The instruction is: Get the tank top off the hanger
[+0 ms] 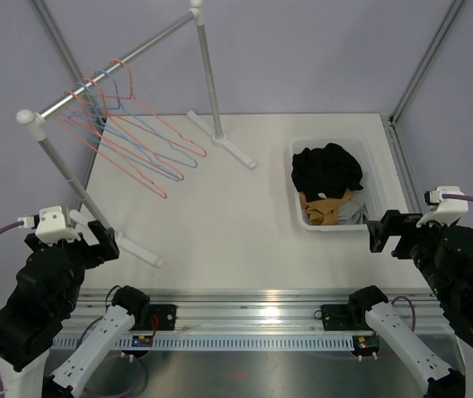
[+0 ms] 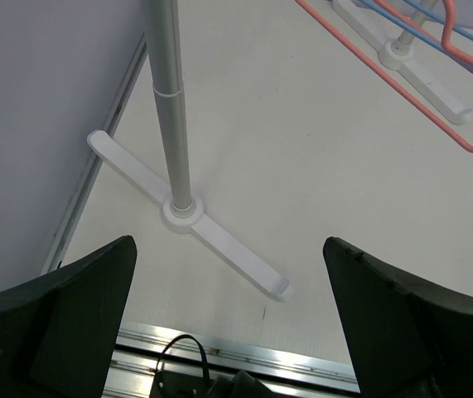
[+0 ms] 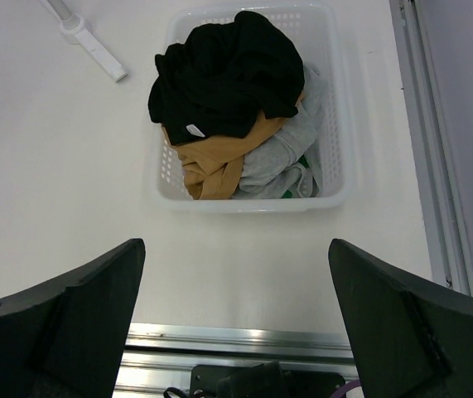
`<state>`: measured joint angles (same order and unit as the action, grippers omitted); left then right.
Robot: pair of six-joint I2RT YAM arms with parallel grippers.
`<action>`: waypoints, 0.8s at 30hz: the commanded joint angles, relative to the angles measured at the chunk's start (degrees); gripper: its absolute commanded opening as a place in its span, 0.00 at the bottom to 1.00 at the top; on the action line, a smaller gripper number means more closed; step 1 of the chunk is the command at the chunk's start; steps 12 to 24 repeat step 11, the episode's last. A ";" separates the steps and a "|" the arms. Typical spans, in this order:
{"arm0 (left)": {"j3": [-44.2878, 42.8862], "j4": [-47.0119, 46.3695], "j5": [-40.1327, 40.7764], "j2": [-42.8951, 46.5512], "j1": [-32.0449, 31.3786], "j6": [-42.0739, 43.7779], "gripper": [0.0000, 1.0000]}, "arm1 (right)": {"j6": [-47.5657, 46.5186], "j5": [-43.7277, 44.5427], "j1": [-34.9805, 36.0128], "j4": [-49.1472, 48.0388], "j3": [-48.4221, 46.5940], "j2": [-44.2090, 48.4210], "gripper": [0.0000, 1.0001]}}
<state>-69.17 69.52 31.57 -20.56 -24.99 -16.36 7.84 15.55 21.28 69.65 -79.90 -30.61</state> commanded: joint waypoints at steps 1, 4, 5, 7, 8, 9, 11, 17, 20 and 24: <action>0.96 -2.19 -1.86 0.69 0.03 0.10 0.99 | -0.54 0.71 0.26 -3.55 0.88 -0.94 1.00; 1.58 -2.89 -1.69 1.22 0.03 0.10 0.99 | -0.63 0.80 0.26 -4.43 1.50 -1.73 1.00; 1.67 -2.89 -1.52 1.31 0.03 0.19 0.99 | -0.80 0.62 0.26 -4.61 1.67 -2.08 0.99; 1.93 -3.16 -1.25 1.57 0.03 0.10 0.99 | -0.89 0.88 0.26 -5.22 2.38 -2.26 0.99; 2.02 -3.25 -1.16 1.57 0.03 0.10 0.99 | -0.81 1.41 0.34 -5.40 2.64 -2.35 1.00; 2.10 -3.25 -1.08 1.57 0.03 0.10 0.99 | -0.63 1.59 0.26 -5.66 2.99 -2.44 0.99; 2.28 -3.51 -0.90 1.57 0.03 0.10 0.99 | -0.80 1.24 0.26 -5.75 3.17 -2.70 1.00; 2.28 -3.51 -0.90 1.57 0.03 0.10 0.99 | -0.80 1.24 0.26 -5.75 3.17 -2.70 1.00; 2.28 -3.51 -0.90 1.57 0.03 0.10 0.99 | -0.80 1.24 0.26 -5.75 3.17 -2.70 1.00; 2.28 -3.51 -0.90 1.57 0.03 0.10 0.99 | -0.80 1.24 0.26 -5.75 3.17 -2.70 1.00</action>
